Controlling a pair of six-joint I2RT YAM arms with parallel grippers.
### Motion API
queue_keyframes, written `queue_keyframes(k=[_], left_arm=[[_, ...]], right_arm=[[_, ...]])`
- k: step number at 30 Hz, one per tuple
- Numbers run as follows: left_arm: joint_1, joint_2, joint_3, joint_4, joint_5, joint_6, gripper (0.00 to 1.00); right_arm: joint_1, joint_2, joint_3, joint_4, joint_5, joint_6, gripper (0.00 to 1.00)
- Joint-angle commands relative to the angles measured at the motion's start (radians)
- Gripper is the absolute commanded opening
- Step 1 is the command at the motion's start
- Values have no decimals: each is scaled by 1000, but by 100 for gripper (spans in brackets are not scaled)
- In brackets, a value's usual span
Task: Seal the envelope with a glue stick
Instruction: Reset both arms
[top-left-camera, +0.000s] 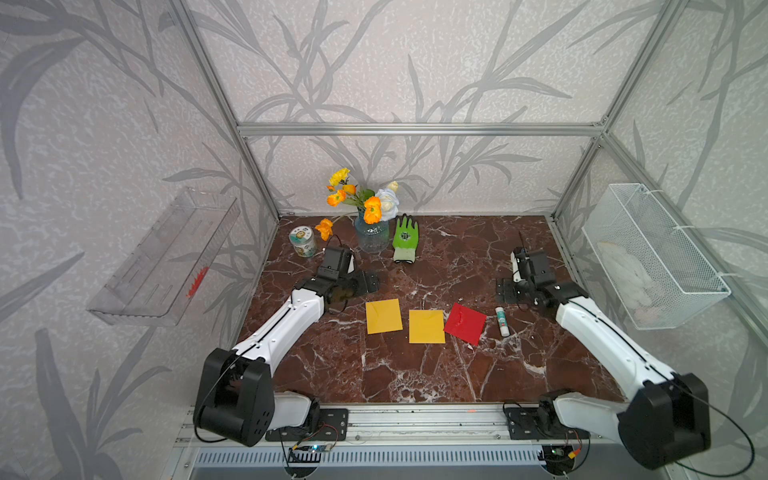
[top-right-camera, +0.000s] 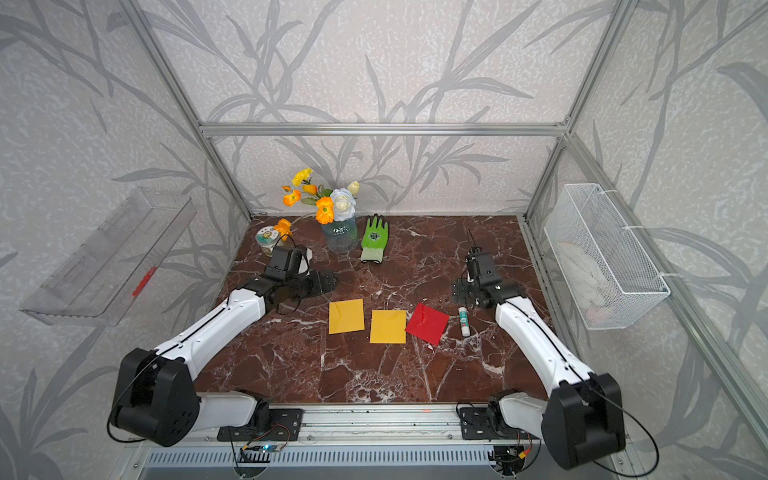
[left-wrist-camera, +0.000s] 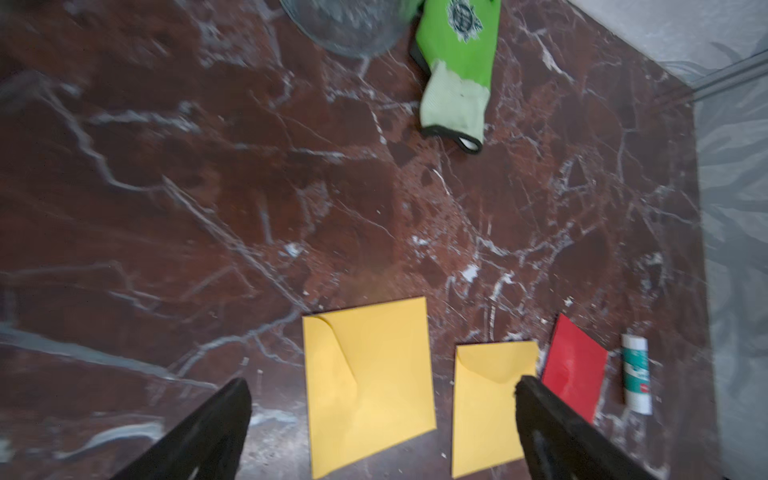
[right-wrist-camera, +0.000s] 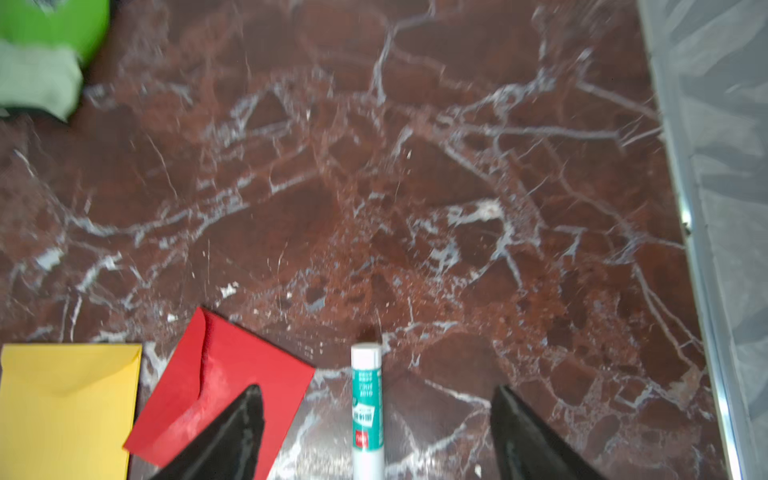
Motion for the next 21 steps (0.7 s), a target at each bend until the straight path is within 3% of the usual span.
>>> queue_keyframes(k=[1,4,9,15,21], left_arm=[[17,-69,-14,29,-296,70,100],[33,-89,-83,156,-450,171,100],[83,-37,-187,431,-671,359,100],[163,51,-255,601,-611,382,100],[177,84,-409,869,-636,419,100]], right_arm=[[-2,-109,-170,358,139,-74,91],[-7,-151,-256,510,215,-85,94],[-10,-59,-268,604,361,-78,99],[-15,18,-322,756,426,-115,99],[-53,33,-397,839,418,-128,99]])
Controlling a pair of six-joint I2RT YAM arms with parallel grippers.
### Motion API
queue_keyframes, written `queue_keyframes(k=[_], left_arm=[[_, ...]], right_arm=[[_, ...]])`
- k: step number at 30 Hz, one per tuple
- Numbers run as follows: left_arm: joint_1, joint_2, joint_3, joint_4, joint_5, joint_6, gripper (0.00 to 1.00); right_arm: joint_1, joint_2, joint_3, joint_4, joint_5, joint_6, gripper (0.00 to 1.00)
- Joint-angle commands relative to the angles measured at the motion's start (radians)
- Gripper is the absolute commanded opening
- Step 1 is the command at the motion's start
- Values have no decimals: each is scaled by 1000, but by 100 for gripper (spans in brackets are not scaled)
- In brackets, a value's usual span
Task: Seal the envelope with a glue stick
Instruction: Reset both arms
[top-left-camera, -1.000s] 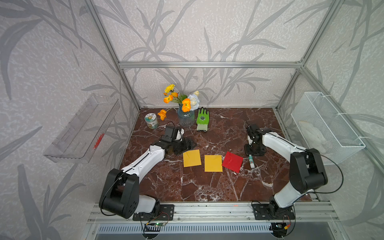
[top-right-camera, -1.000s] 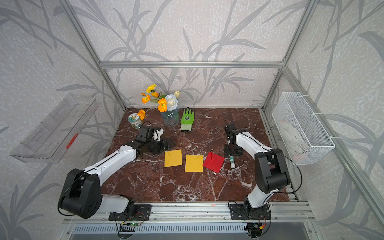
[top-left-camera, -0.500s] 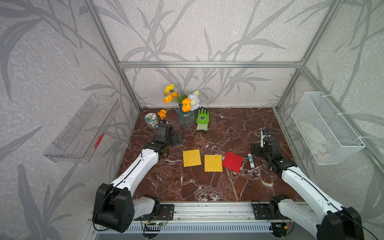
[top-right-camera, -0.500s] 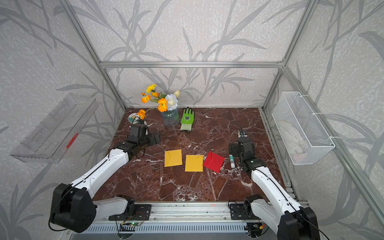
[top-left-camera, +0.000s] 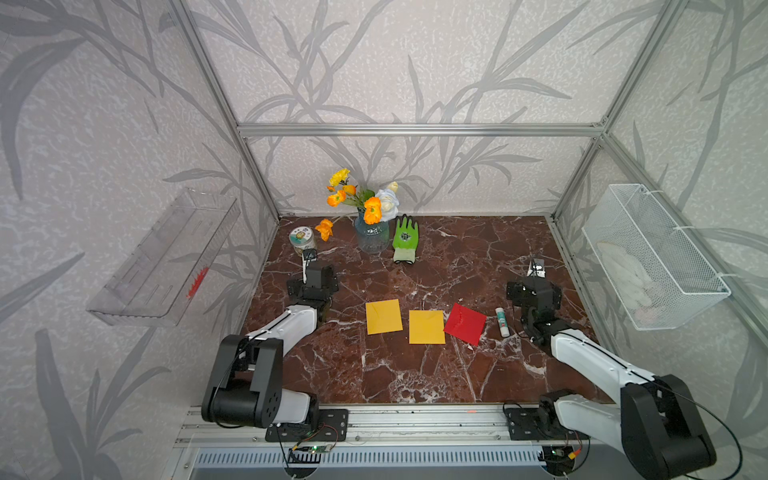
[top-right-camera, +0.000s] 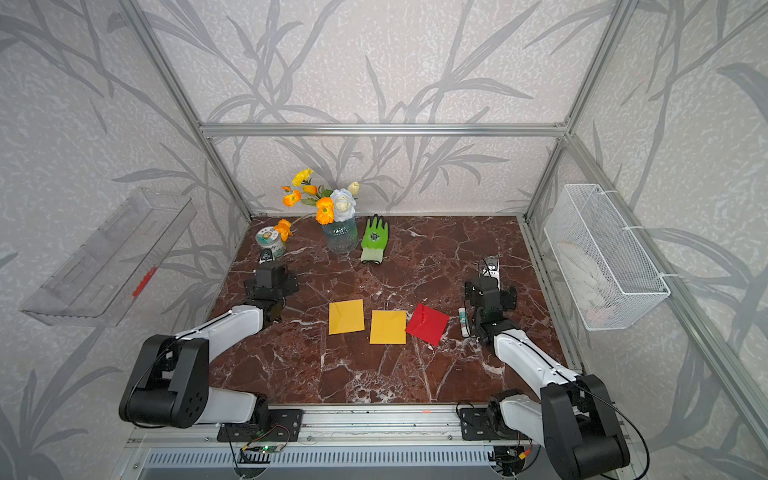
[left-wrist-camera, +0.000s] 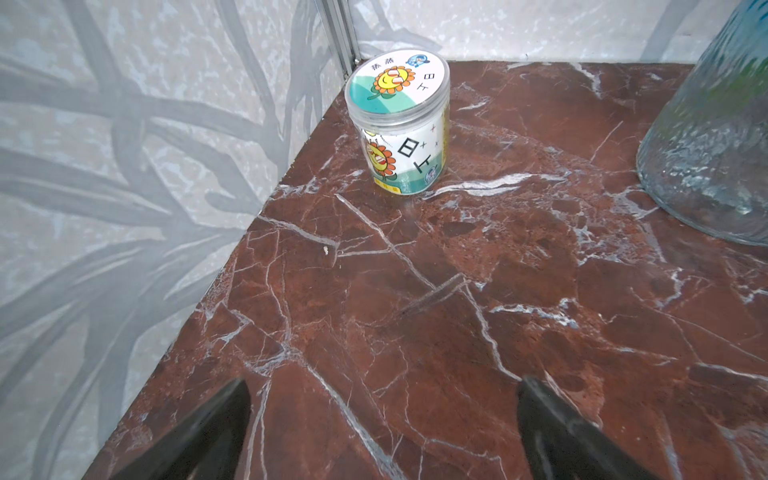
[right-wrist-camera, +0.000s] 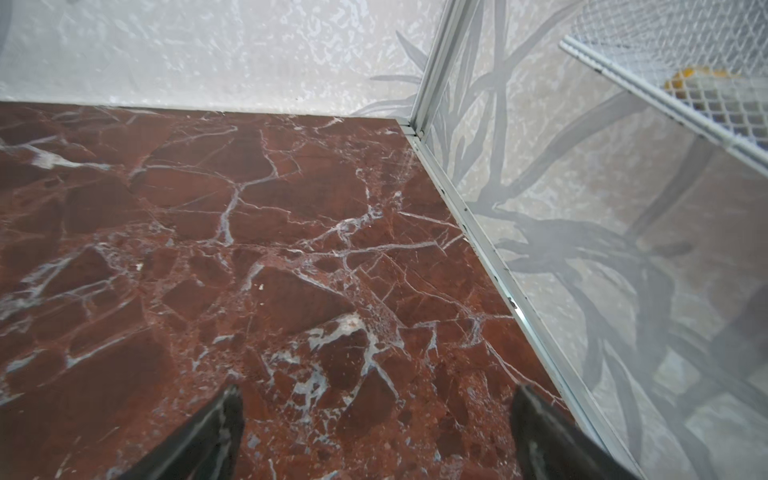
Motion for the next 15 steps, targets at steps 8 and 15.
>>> queue_keyframes(k=[8,15], left_arm=[[57,115,-205,567,140,64,100],[88,116,-189,530,201,48,100]], right_arm=[[-34,116,-147,476,-150,-74,99],[-40,456,-130,858,-301,-153,99]])
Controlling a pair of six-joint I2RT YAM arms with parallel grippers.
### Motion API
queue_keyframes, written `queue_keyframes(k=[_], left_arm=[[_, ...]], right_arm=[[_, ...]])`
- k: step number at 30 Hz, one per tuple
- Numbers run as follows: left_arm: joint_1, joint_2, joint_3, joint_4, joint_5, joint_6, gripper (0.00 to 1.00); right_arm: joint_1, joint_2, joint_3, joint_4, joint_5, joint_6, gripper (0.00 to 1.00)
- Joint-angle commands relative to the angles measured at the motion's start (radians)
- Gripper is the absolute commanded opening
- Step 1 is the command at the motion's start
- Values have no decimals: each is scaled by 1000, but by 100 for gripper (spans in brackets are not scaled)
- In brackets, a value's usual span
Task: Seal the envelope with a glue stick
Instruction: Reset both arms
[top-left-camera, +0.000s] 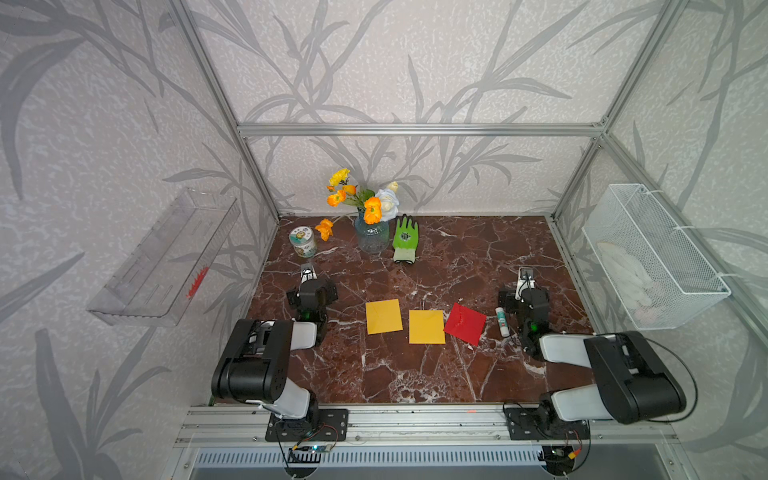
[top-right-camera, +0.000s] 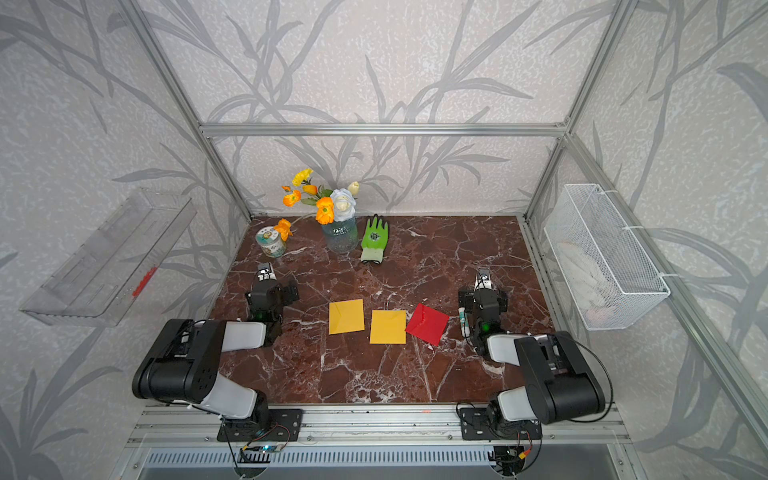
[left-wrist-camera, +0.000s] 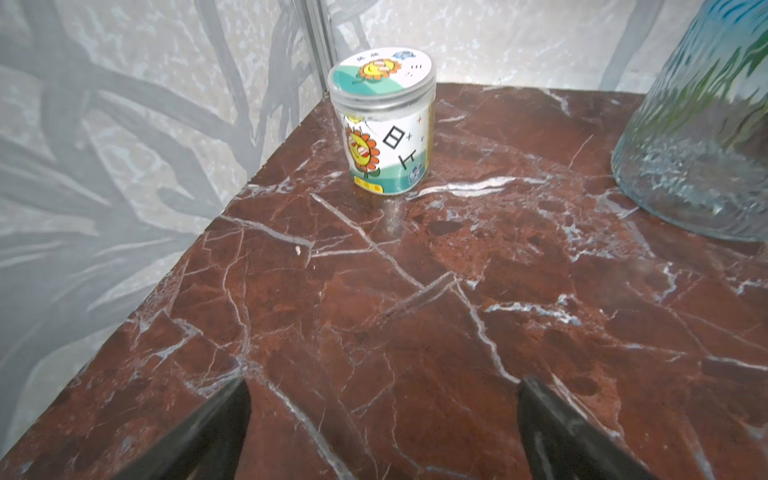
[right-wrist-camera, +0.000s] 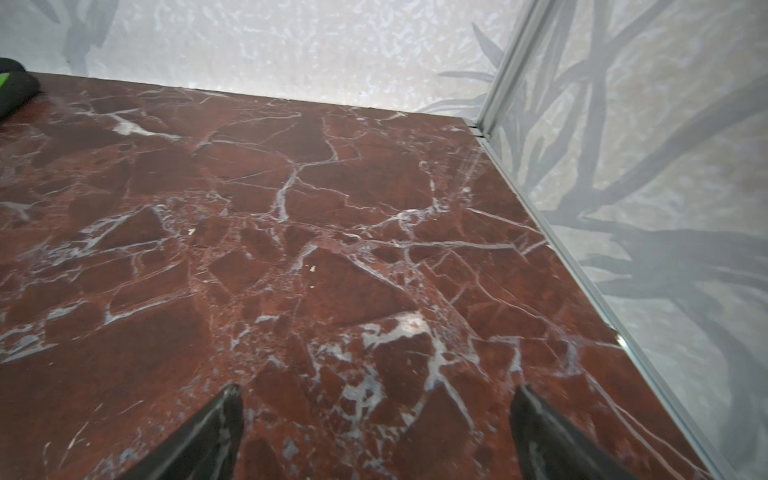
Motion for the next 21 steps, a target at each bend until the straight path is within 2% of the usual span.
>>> queue_keyframes(k=[1,2,4,5,7,8,11,14,16,18,21], left_arm=[[10,-7,5,46,47,6,100],[10,-7,6,44,45,6,100],[11,-6,8,41,48,4,100],[12,-7,8,38,49,4,100],[12,-7,7,40,51,4,100],[12,-8,5,42,52,4,100],[11,-9,2,47,47,8,100],[0,-15,-14,75,32,18,100],[-25,-12,-31,112,-16,31,100],[-22,-9,-11,77,-27,18,100],[-6,-7,0,57,-30,-7,100]], right_arm=[[-5,71,72,80,-68,-38,99],[-19,6,130,-149,-86,-10,99],[-50,63,68,65,-151,-9,99],[-46,78,64,102,-143,-18,99],[-46,14,108,-90,-137,2,99],[-47,13,106,-97,-138,2,99],[-46,65,69,68,-140,-11,99],[-44,37,81,2,-168,-22,99],[-16,20,79,-22,-154,-49,99],[-10,48,87,6,-107,-38,99],[-23,39,98,-28,-116,-21,99]])
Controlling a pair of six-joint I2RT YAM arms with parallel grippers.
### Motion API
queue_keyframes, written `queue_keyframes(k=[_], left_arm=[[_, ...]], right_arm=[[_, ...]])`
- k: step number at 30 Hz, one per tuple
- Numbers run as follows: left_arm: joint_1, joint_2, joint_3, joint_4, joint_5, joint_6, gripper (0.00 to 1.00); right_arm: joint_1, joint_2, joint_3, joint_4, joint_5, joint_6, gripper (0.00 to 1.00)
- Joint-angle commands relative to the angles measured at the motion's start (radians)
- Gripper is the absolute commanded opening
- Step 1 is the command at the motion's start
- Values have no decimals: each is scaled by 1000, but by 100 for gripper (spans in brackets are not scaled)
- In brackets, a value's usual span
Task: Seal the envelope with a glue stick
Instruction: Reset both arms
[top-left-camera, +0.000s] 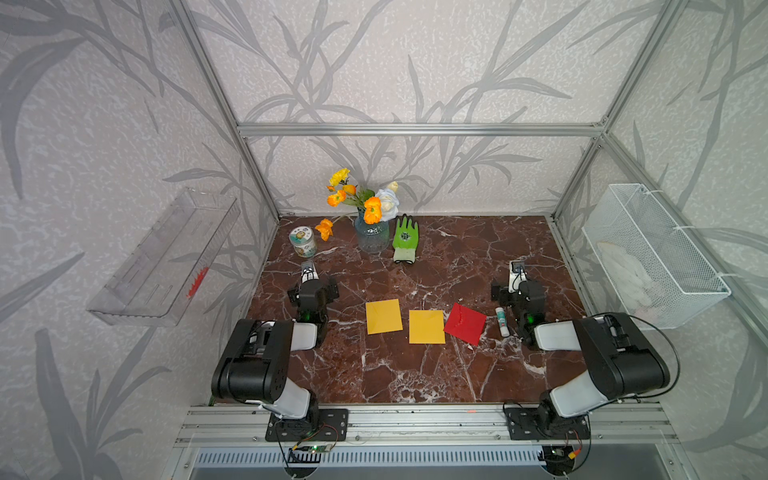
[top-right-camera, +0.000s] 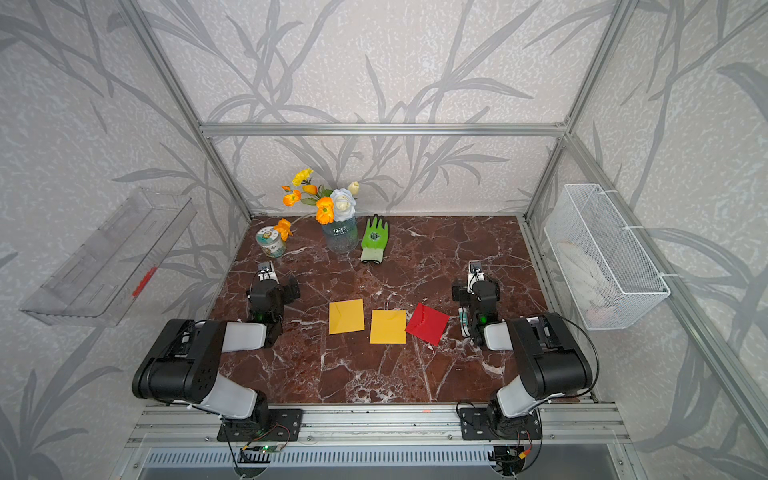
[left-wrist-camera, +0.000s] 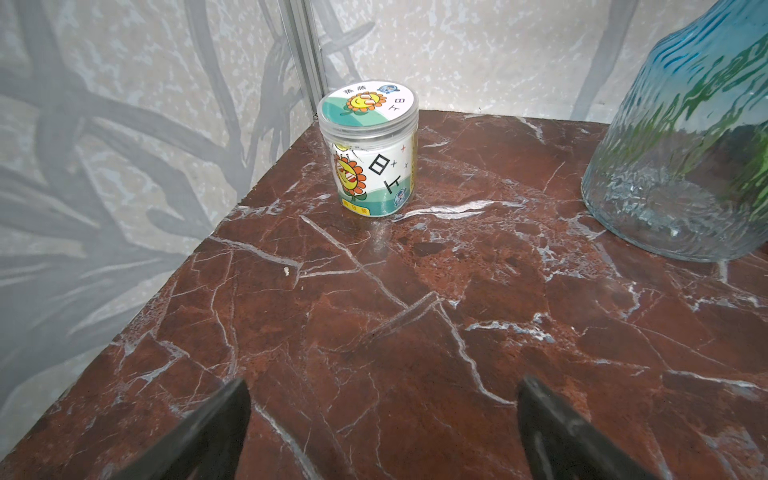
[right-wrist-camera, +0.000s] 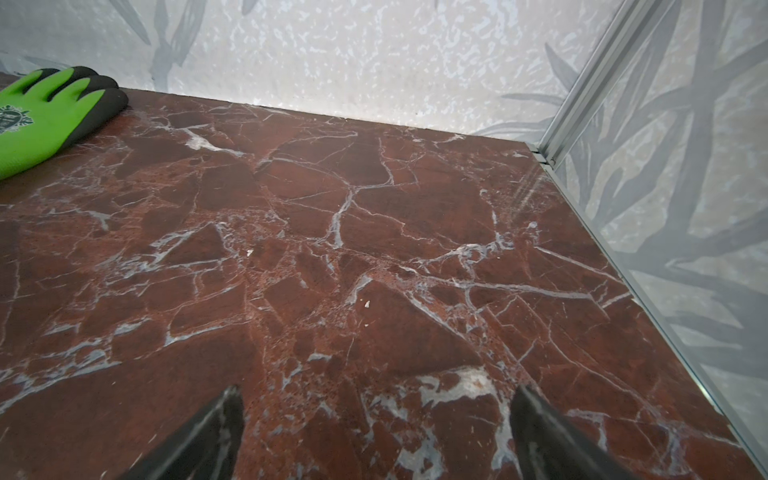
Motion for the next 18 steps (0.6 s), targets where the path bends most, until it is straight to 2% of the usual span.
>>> queue_keyframes(k=[1,18], left_arm=[[10,-7,10,1,-29,-12,100],[11,-7,9,4,-29,-11,100]], right_arm=[[-4,-14,23,-30,16,8,99],[-11,-14,26,-38,2,13,99]])
